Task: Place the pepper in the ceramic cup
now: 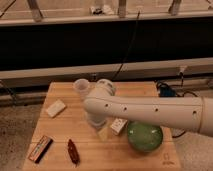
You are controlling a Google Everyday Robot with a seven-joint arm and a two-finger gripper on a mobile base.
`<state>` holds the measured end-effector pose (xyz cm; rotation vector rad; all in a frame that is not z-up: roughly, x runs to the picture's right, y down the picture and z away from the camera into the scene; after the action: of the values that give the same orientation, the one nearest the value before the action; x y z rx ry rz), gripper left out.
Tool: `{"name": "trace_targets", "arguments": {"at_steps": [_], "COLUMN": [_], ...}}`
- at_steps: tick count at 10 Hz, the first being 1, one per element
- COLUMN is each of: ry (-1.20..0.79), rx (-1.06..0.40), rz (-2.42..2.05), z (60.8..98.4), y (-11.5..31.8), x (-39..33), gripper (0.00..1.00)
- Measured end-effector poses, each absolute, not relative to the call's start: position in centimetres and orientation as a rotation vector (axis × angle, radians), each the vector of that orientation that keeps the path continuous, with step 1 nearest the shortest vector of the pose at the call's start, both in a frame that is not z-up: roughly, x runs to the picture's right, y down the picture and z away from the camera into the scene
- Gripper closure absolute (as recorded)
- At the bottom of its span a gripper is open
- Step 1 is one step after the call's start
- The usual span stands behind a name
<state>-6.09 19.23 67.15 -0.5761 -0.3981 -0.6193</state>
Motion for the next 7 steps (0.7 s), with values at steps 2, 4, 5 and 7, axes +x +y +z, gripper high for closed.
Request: {"name": "trace_targets", "arguments": {"at_steps": [2, 4, 5, 7], "ry": [-0.423, -0.446, -0.453, -0.472], "rx": [-0.578, -0.579, -0.581, -0.588], "rz": [-0.633, -0.66, -0.668, -0.692], "z": [67.5, 67.9, 68.0, 68.7], "y": [20.0, 20.9, 21.4, 22.9], "x": [-7.0, -8.5, -8.8, -10.2], "gripper": [0.2, 0.2, 0.2, 0.2]}}
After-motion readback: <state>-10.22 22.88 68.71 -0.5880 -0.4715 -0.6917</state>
